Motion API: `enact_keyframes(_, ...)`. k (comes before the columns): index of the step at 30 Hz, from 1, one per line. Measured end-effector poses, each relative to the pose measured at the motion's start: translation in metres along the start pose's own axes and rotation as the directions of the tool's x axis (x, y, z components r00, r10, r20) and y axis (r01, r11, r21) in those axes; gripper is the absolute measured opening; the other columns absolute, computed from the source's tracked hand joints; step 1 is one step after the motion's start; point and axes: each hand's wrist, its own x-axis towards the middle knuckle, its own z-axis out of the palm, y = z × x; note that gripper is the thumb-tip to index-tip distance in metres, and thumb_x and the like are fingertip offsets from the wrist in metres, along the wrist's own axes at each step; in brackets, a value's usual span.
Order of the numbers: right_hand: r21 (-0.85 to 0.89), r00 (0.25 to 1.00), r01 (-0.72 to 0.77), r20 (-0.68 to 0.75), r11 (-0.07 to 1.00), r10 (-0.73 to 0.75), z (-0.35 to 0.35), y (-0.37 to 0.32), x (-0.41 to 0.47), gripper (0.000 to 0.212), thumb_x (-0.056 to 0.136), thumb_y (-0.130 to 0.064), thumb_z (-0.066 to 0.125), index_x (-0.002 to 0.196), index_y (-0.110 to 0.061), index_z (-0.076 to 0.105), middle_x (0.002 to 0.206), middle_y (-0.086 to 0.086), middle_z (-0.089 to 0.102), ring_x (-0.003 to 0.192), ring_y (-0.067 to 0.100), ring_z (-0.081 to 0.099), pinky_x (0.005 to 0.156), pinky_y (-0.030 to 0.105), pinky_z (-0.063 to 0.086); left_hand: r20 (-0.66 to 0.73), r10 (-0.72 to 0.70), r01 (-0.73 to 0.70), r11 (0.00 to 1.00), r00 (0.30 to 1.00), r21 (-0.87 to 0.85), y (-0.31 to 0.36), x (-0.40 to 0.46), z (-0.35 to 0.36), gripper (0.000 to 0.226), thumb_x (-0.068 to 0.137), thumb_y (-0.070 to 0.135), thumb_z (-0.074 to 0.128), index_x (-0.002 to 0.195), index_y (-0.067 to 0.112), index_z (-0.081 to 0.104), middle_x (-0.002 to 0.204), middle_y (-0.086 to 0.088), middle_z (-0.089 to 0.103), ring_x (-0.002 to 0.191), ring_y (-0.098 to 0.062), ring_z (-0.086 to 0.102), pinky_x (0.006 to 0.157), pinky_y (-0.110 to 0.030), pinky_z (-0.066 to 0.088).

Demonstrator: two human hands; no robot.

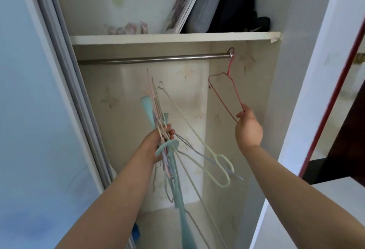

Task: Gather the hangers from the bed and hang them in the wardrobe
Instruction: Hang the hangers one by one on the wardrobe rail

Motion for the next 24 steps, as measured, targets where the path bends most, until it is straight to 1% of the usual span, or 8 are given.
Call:
enact_keyframes(2, -0.028, 0.999, 0.032, -0.023, 0.999, -0.033, -0.005, -0.005, 0.017, 0.049, 0.092, 0.000, 0.037, 0.139, -0.012, 0.043, 0.117, 0.004, 0.065, 0.096, 0.034, 0.062, 0.074, 0.039, 0.046, 0.001, -0.009, 0.009, 1.000, 1.000, 0.029, -0.001, 0.001, 0.002, 0.014, 0.094, 0.015, 0.058, 0.080, 0.013, 0.057, 0.055, -0.002, 0.066, 0.042, -0.008, 0.060, 0.042, -0.017, 0.049)
enact_keyframes(7, -0.287, 0.976, 0.038, 0.214, 0.957, 0.026, -0.013, -0.014, 0.064, 0.057, 0.085, 0.004, 0.038, 0.140, -0.013, 0.039, 0.125, 0.012, 0.062, 0.110, 0.038, 0.058, 0.087, 0.040, 0.047, 0.014, -0.006, 0.005, 0.998, 1.000, 0.063, -0.006, 0.005, 0.005, 0.004, 0.092, 0.014, 0.060, 0.090, 0.011, 0.060, 0.075, -0.005, 0.070, 0.049, -0.008, 0.065, 0.045, -0.018, 0.050)
enact_keyframes(10, -0.399, 0.973, 0.012, 0.217, 0.917, 0.082, -0.020, -0.014, 0.072, 0.051, 0.086, 0.004, 0.039, 0.135, -0.007, 0.042, 0.119, 0.023, 0.061, 0.109, 0.042, 0.057, 0.089, 0.041, 0.046, 0.031, -0.011, 0.011, 1.000, 0.999, 0.026, -0.005, 0.004, 0.007, 0.005, 0.089, 0.008, 0.063, 0.092, 0.010, 0.059, 0.077, -0.007, 0.066, 0.051, -0.010, 0.066, 0.045, -0.020, 0.051)
enact_keyframes(13, -0.312, 0.976, -0.095, 0.160, 0.945, 0.151, -0.020, -0.013, 0.069, 0.047, 0.087, 0.003, 0.041, 0.133, -0.007, 0.045, 0.119, 0.023, 0.061, 0.111, 0.040, 0.057, 0.089, 0.039, 0.046, 0.053, -0.019, 0.017, 0.999, 0.998, 0.040, -0.004, 0.002, 0.010, 0.009, 0.089, 0.008, 0.063, 0.096, 0.009, 0.058, 0.064, -0.004, 0.067, 0.048, -0.010, 0.064, 0.044, -0.019, 0.051)
enact_keyframes(17, -0.054, 0.952, -0.263, 0.150, 0.963, 0.268, -0.016, -0.013, 0.054, 0.051, 0.091, -0.004, 0.038, 0.141, -0.010, 0.039, 0.137, 0.018, 0.049, 0.125, 0.037, 0.047, 0.100, 0.040, 0.039, 0.034, -0.020, 0.018, 0.998, 0.999, 0.054, -0.011, 0.003, 0.006, 0.003, 0.092, 0.013, 0.062, 0.091, 0.010, 0.060, 0.065, -0.002, 0.069, 0.048, -0.010, 0.063, 0.047, -0.020, 0.051)
enact_keyframes(21, -0.164, 0.985, -0.151, 0.058, 0.975, 0.162, -0.015, -0.034, 0.008, 0.054, 0.091, -0.022, 0.050, 0.141, -0.012, 0.033, 0.143, 0.013, 0.033, 0.130, 0.036, 0.034, 0.104, 0.049, 0.029, -0.007, 0.009, -0.009, 0.999, 1.000, 0.031, -0.020, 0.005, 0.008, 0.007, 0.093, 0.009, 0.058, 0.086, 0.009, 0.061, 0.062, -0.003, 0.069, 0.050, -0.009, 0.065, 0.049, -0.020, 0.053)
enact_keyframes(23, -0.051, 0.954, -0.077, 0.285, 0.996, 0.088, -0.028, -0.056, -0.014, 0.050, 0.095, -0.041, 0.047, 0.136, -0.013, 0.041, 0.135, 0.012, 0.046, 0.122, 0.034, 0.047, 0.099, 0.043, 0.037, -0.029, 0.043, -0.042, 0.998, 0.999, 0.048, -0.023, 0.008, 0.011, 0.016, 0.095, 0.005, 0.053, 0.081, 0.008, 0.060, 0.058, -0.002, 0.068, 0.048, -0.009, 0.064, 0.048, -0.018, 0.053)
enact_keyframes(24, 0.066, 0.868, -0.126, 0.490, 0.990, 0.078, -0.041, -0.069, -0.024, 0.053, 0.095, -0.052, 0.041, 0.132, -0.015, 0.045, 0.129, 0.010, 0.055, 0.114, 0.032, 0.058, 0.094, 0.040, 0.042, -0.038, 0.060, -0.058, 0.997, 0.997, 0.055, -0.025, 0.009, 0.011, 0.018, 0.096, 0.003, 0.051, 0.080, 0.009, 0.059, 0.056, -0.001, 0.068, 0.048, -0.009, 0.064, 0.047, -0.018, 0.052)
